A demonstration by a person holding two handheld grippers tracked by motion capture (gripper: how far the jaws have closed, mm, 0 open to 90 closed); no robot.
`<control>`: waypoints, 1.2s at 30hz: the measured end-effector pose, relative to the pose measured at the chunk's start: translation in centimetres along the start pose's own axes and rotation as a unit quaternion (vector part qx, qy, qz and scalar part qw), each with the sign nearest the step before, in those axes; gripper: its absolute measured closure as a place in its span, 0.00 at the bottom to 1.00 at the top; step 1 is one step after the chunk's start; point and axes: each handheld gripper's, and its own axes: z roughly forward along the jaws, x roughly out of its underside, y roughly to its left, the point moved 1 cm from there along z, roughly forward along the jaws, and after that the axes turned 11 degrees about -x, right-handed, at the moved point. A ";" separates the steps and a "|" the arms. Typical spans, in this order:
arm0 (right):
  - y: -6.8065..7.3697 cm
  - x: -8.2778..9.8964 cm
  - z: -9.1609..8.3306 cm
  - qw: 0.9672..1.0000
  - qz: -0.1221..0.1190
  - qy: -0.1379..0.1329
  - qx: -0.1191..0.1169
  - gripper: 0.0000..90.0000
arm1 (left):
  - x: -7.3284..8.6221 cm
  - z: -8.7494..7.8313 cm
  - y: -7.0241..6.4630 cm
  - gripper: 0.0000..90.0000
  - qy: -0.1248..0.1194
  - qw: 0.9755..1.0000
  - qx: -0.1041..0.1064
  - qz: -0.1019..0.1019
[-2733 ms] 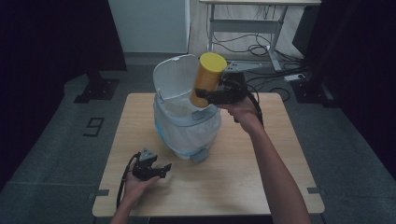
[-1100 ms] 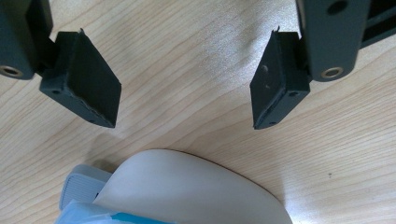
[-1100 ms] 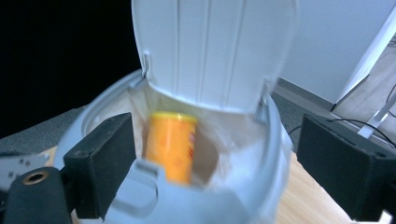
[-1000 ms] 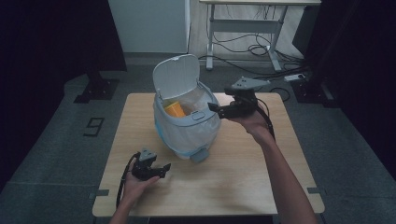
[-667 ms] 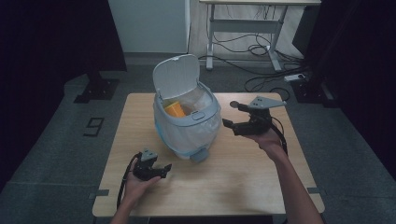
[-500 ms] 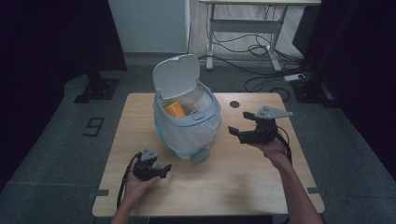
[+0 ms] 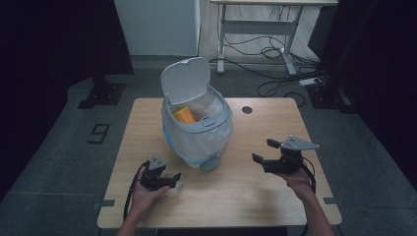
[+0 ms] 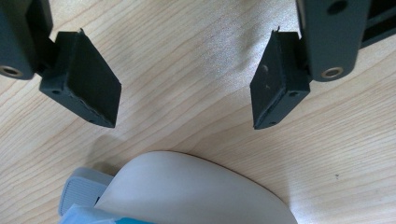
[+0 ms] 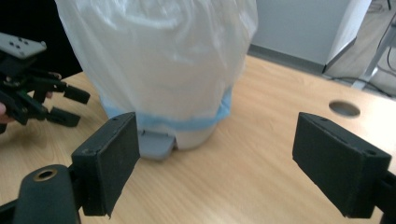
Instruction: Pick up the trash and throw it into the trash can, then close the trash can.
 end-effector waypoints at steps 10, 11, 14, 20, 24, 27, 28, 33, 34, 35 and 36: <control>-1.0 3.9 -0.5 0.999 0.034 0.000 0.008 0.17 | 0.0 0.1 -0.1 0.28 0.002 1.000 0.000 -0.001; -1.1 4.0 -0.4 0.999 0.034 0.004 0.007 0.17 | 0.0 0.0 0.0 0.28 0.002 1.000 -0.001 0.000; -1.1 4.2 -0.4 0.999 0.034 0.006 0.008 0.17 | 0.0 -0.2 0.1 0.28 -0.004 1.000 -0.003 -0.006; -1.1 4.7 -0.3 0.999 0.035 0.012 0.008 0.18 | -0.6 -1.0 0.3 0.27 -0.018 1.000 0.005 -0.014; -1.2 5.3 -0.1 0.999 0.038 0.017 0.008 0.18 | -1.2 -1.8 0.5 0.27 -0.029 0.999 0.008 -0.015; -1.2 5.7 0.0 0.999 0.040 0.023 0.007 0.18 | -1.8 -2.6 0.8 0.26 -0.040 0.999 0.013 -0.021; -1.1 5.8 0.0 0.999 0.041 0.025 0.008 0.18 | -2.0 -2.9 0.9 0.26 -0.043 0.999 0.018 -0.024; -1.2 6.5 0.2 0.998 0.045 0.036 0.008 0.18 | -3.2 -3.9 1.2 0.25 -0.059 0.997 0.026 -0.029; -1.3 6.6 0.2 0.998 0.046 0.037 0.008 0.18 | -3.5 -4.2 1.3 0.25 -0.064 0.997 0.029 -0.032; -1.3 6.7 0.2 0.998 0.047 0.036 0.008 0.18 | -3.7 -4.4 1.3 0.24 -0.066 0.997 0.033 -0.034; -1.4 6.7 0.1 0.998 0.048 0.036 0.009 0.18 | -3.9 -4.6 1.4 0.24 -0.070 0.996 0.039 -0.037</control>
